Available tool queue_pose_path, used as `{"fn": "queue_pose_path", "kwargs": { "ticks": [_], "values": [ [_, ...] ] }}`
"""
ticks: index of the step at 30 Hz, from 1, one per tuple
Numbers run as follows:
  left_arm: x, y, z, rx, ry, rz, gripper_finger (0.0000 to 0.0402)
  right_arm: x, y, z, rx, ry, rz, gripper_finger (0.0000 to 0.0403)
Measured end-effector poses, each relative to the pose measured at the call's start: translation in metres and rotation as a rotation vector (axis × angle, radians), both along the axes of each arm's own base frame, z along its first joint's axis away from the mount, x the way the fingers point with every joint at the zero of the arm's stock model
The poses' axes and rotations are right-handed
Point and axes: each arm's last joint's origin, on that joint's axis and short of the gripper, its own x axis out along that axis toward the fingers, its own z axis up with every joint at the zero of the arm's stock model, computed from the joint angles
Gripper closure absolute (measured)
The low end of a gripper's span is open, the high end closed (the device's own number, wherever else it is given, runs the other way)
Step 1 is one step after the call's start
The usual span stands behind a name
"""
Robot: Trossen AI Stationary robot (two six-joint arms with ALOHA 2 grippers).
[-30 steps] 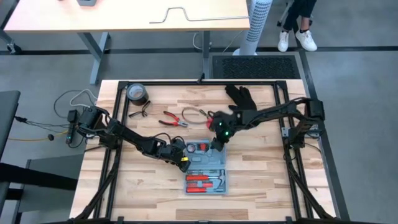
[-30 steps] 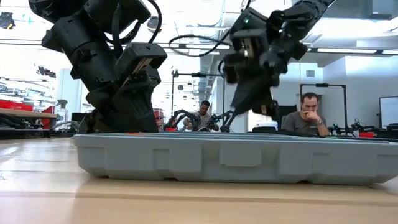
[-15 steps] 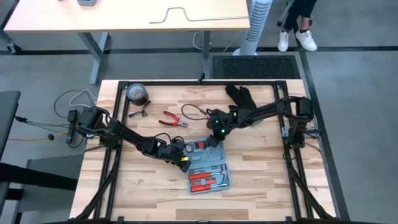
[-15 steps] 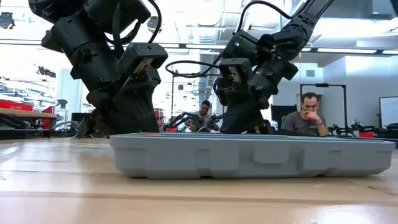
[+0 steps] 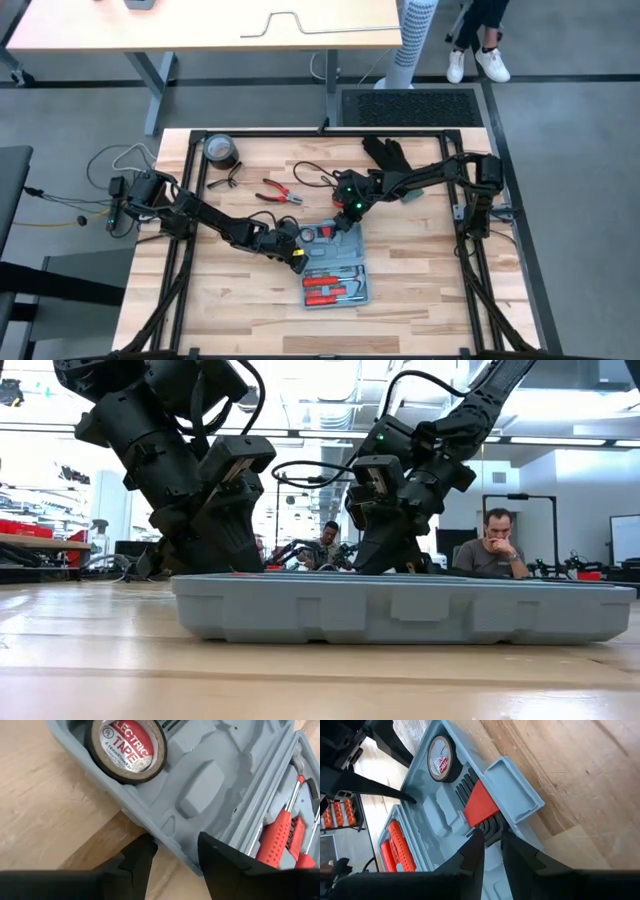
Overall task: Prefit tool cases
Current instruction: Adjust the gray prefit tool case
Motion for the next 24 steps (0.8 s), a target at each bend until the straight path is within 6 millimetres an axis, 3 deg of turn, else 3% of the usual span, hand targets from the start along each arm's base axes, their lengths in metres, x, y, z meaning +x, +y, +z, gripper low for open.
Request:
{"fn": "queue_pose_path", "kwargs": {
  "ticks": [8, 18, 24],
  "values": [
    [0.000, 0.001, 0.000, 0.006, -0.004, 0.005, 0.0251, 0.000, -0.001, 0.000, -0.009, 0.001, -0.004, 0.0326],
    [0.001, 0.003, 0.000, 0.004, -0.007, 0.013, 0.0251, 0.006, 0.003, -0.026, 0.031, 0.032, 0.031, 0.0326],
    [0.002, 0.004, 0.000, 0.011, -0.011, 0.024, 0.0251, 0.014, -0.002, -0.020, 0.111, -0.095, 0.036, 0.0325]
  ]
}}
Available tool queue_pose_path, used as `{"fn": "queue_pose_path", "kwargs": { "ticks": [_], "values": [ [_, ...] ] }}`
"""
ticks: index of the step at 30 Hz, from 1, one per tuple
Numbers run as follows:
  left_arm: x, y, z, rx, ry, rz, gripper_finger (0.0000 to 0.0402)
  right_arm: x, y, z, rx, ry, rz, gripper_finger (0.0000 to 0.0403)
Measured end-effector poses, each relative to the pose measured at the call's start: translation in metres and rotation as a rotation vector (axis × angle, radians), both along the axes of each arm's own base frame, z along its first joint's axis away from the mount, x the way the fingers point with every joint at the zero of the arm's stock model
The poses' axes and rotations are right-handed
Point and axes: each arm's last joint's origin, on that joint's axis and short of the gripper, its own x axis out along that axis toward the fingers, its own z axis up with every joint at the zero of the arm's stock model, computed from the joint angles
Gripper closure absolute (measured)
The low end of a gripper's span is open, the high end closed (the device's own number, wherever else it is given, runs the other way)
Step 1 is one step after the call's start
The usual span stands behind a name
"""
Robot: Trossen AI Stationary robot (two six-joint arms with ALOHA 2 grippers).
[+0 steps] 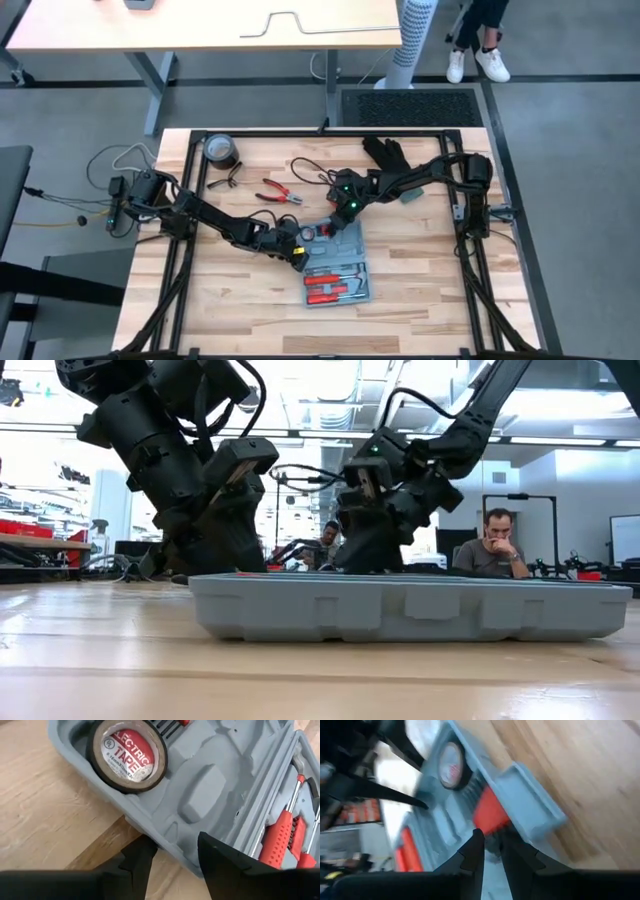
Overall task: Prefit tool cases
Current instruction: Adjust the gray prefit tool case
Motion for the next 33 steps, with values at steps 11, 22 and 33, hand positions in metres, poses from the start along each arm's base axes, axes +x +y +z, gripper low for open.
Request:
{"fn": "queue_pose_path", "kwargs": {
  "ticks": [11, 22, 33],
  "values": [
    [0.010, 0.005, -0.012, -0.013, -0.039, 0.021, 0.0251, 0.004, 0.002, 0.006, 0.096, -0.076, 0.076, 0.0326],
    [0.010, 0.004, -0.011, -0.025, -0.036, 0.008, 0.0251, -0.037, -0.007, 0.040, -0.284, 0.203, -0.062, 0.0326],
    [0.010, 0.003, -0.011, -0.045, -0.048, 0.000, 0.0251, -0.033, 0.014, 0.037, -0.353, 0.224, -0.038, 0.0398]
  ]
}}
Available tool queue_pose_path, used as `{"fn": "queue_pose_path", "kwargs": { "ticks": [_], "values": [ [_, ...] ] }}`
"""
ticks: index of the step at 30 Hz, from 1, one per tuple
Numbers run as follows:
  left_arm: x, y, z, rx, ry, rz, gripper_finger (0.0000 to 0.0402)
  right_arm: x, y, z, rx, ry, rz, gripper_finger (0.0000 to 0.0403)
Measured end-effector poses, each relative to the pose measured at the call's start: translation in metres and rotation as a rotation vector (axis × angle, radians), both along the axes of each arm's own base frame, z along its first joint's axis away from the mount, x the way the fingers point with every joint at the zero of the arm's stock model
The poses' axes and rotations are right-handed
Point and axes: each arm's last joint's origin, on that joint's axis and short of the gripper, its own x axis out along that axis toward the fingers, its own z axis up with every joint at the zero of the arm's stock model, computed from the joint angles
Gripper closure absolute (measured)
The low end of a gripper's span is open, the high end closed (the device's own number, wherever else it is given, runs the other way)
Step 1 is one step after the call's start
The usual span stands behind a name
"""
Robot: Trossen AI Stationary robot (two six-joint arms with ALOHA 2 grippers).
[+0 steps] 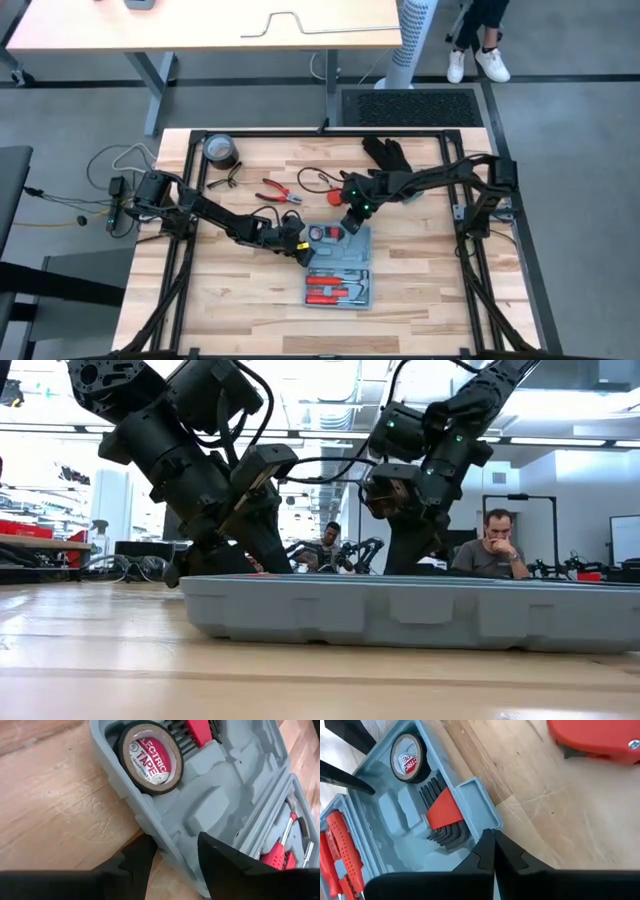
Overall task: Prefit tool cases
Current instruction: Adjust the gray prefit tool case
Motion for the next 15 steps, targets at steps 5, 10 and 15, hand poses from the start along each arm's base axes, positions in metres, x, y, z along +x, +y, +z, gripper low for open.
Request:
{"fn": "queue_pose_path", "kwargs": {
  "ticks": [5, 10, 15],
  "values": [
    [0.000, 0.000, 0.000, -0.005, -0.002, 0.001, 0.0251, 0.000, 0.013, 0.019, -0.072, -0.061, 0.007, 0.0400],
    [0.000, 0.000, 0.000, -0.007, -0.003, 0.006, 0.0251, 0.000, 0.022, 0.014, -0.076, -0.032, 0.035, 0.0401],
    [0.000, 0.000, 0.000, -0.008, -0.003, 0.007, 0.0251, 0.001, 0.021, 0.002, -0.085, 0.022, 0.019, 0.0401]
  ]
}}
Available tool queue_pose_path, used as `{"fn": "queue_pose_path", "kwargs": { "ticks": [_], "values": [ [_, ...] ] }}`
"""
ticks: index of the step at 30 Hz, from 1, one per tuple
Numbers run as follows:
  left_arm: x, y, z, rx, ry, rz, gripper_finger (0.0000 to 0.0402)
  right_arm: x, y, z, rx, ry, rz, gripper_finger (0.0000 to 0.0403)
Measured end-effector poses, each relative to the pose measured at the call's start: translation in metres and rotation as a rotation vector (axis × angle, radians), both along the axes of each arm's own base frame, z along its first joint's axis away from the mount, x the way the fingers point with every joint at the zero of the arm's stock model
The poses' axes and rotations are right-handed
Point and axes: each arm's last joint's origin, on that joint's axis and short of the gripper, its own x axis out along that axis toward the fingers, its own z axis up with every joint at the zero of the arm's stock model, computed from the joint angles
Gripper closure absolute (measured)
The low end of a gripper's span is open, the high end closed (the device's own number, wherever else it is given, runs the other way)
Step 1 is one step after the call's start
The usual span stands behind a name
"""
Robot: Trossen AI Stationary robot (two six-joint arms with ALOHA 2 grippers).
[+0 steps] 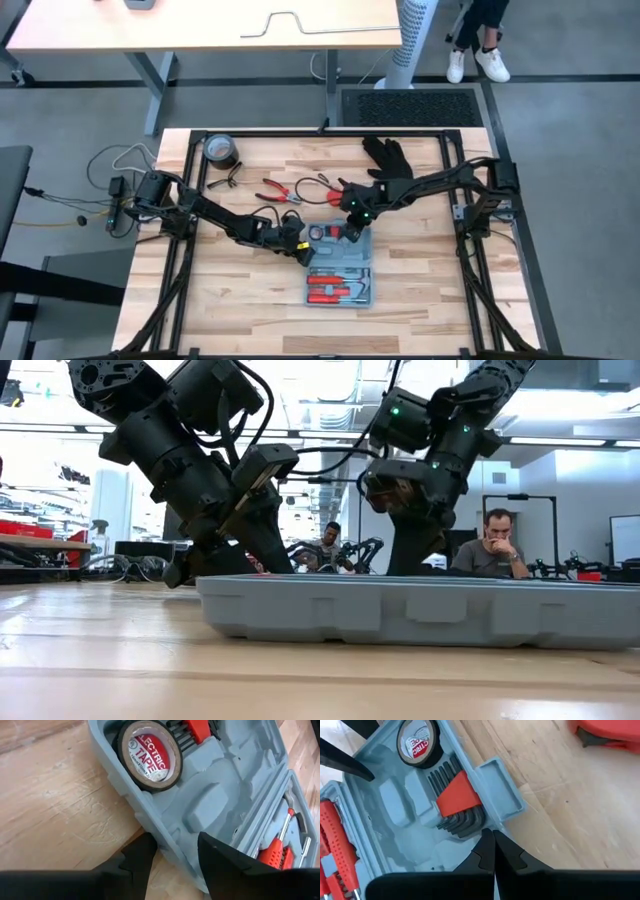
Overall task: Prefit tool cases
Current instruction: Adjust the gray prefit tool case
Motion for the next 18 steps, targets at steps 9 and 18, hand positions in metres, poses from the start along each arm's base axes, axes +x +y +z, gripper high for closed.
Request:
{"fn": "queue_pose_path", "kwargs": {
  "ticks": [9, 18],
  "values": [
    [0.000, 0.000, 0.000, 0.002, -0.004, 0.004, 0.0251, -0.001, -0.004, -0.005, -0.028, 0.025, -0.010, 0.0402],
    [0.001, 0.003, 0.000, 0.010, -0.004, 0.005, 0.0251, 0.004, -0.009, -0.025, -0.007, 0.044, -0.019, 0.0403]
  ]
}}
